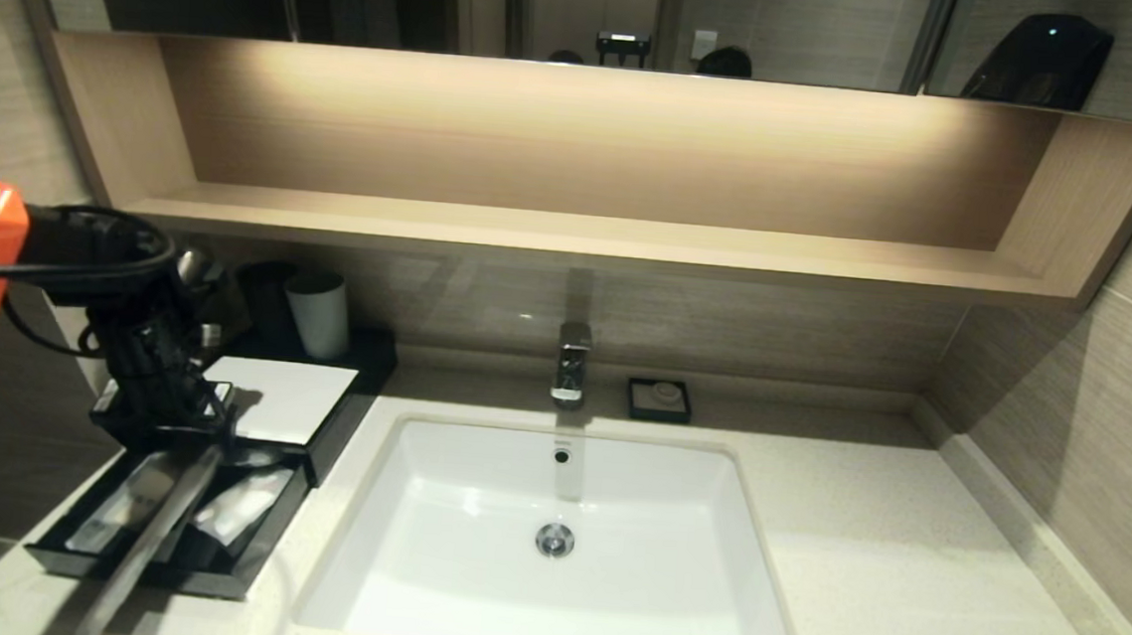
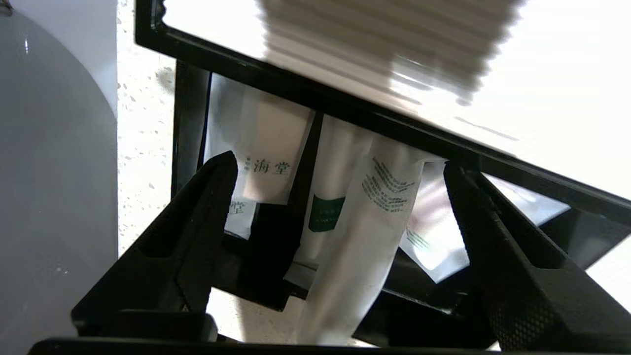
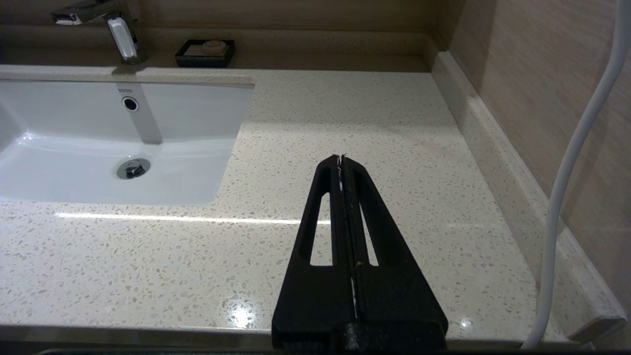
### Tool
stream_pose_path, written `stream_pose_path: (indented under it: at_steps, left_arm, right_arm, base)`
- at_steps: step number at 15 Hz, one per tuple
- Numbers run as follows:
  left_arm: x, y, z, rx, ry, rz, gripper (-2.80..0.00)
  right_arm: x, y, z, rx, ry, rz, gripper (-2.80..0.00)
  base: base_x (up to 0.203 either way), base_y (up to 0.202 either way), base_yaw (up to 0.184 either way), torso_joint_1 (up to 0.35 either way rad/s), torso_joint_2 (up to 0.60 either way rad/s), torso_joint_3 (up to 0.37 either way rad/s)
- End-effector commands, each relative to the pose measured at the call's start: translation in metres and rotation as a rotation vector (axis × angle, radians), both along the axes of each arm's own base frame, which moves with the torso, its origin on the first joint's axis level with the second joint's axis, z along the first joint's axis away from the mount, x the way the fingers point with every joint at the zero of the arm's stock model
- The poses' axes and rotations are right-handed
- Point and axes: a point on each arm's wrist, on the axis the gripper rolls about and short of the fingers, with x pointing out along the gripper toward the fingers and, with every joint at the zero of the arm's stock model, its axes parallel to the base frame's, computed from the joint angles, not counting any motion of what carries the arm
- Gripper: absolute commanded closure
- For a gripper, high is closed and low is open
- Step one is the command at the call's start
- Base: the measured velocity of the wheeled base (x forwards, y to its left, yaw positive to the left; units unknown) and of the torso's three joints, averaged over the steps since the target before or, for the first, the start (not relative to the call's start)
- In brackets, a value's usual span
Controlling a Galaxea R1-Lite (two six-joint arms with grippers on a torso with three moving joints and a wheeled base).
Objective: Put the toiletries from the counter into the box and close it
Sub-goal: Place the bathroom toiletry into the drawer
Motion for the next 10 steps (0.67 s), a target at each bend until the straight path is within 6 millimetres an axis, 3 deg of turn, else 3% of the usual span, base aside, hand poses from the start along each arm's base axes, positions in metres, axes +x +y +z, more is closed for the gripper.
stream_pose_path:
  at_steps: [1, 6, 10]
  left_arm:
    - [-0.005, -0.001, 0.019, -0.001, -0.047, 0.001, -2.8]
    - [-0.026, -0.005, 0.057, -0.002, -0.122, 0.017, -2.8]
    - [-0.038, -0.006, 0.063, -0.018, -0.08, 0.033, -2.8]
  right_arm:
    - [0.0, 0.0, 0.0, -0.001, 0.0, 0.0, 0.0]
    - [0.0, 0.0, 0.0, -0.001, -0.001, 0.0, 0.0]
    - [0.0, 0.0, 0.0, -0.001, 0.0, 0.001, 0.0]
  base:
    - [0.0, 0.0, 0.0, 0.0, 0.0, 0.0]
    - [0.0, 0.0, 0.0, 0.0, 0.0, 0.0]
    - [0.0, 0.0, 0.0, 0.0, 0.0, 0.0]
